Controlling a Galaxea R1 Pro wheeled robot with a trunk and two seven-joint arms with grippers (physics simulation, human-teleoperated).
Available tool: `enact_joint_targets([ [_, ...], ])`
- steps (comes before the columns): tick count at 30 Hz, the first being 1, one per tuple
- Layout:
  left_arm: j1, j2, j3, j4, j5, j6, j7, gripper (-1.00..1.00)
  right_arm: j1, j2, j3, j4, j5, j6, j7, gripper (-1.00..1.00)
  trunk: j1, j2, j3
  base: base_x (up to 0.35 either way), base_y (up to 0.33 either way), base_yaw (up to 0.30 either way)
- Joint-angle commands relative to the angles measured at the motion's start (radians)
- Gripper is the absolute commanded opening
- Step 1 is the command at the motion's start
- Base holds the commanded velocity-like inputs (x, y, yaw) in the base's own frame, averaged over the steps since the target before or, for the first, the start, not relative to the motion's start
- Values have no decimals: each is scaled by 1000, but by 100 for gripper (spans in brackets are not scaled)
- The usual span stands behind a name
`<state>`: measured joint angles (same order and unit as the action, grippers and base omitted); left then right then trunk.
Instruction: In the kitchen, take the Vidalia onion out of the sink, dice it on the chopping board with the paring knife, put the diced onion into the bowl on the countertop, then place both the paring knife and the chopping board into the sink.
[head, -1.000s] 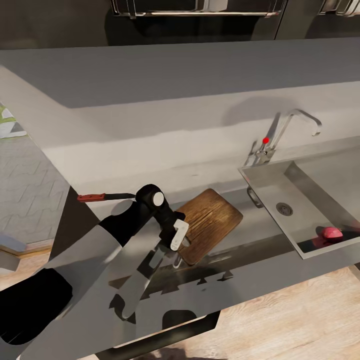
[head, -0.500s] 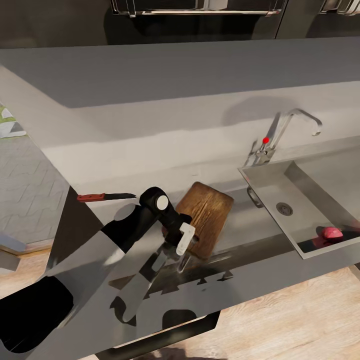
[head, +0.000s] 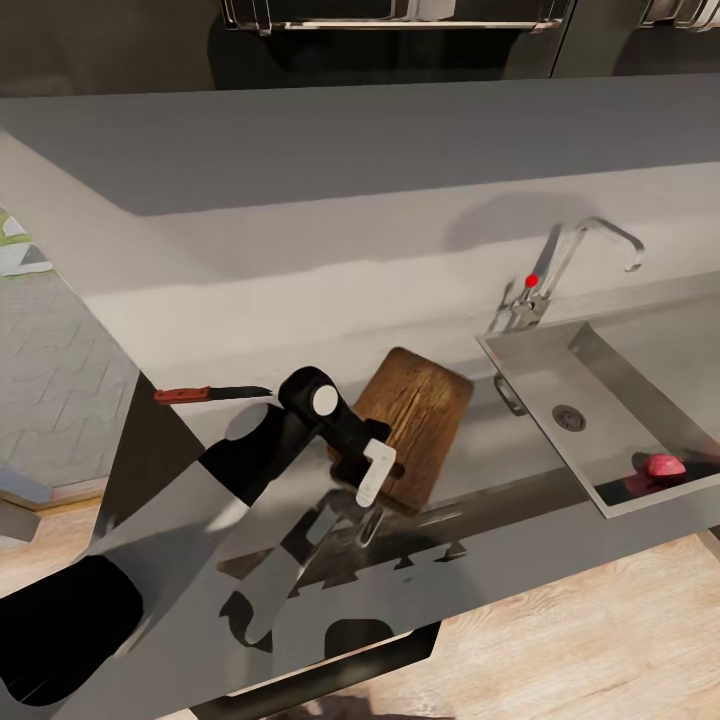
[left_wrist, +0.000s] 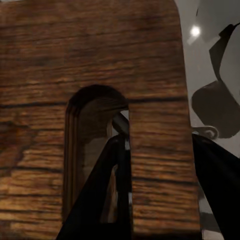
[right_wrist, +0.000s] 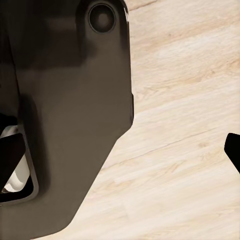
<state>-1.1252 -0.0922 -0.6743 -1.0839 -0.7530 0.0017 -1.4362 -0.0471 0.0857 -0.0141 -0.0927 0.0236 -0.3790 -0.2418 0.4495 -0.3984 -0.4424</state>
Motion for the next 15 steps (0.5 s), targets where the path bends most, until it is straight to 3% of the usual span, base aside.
enact_joint_targets([
  [1, -1, 0, 0, -6, -3, -2, -4, -100, 0, 0, -1, 1, 2, -3, -4, 100, 1, -2, -1, 0, 0, 0],
  [2, -1, 1, 1, -15, -3, -2, -4, -100, 0, 0, -1, 1, 2, -3, -4, 100, 1, -2, -1, 0, 0, 0],
  [3, -1, 9, 114, -95, -5, 70, -34, -100, 0, -1, -1, 1, 2, -3, -4, 100, 1, -2, -1, 0, 0, 0],
  [9, -1, 15, 152, -106, -6, 76, -40, -100, 0, -1, -1, 1, 2, -3, -4, 100, 1, -2, -1, 0, 0, 0],
  [15, -1, 24, 165, -106, -6, 77, -40, -100, 0, -3, -2, 1, 2, -3, -4, 100, 1, -2, -1, 0, 0, 0],
])
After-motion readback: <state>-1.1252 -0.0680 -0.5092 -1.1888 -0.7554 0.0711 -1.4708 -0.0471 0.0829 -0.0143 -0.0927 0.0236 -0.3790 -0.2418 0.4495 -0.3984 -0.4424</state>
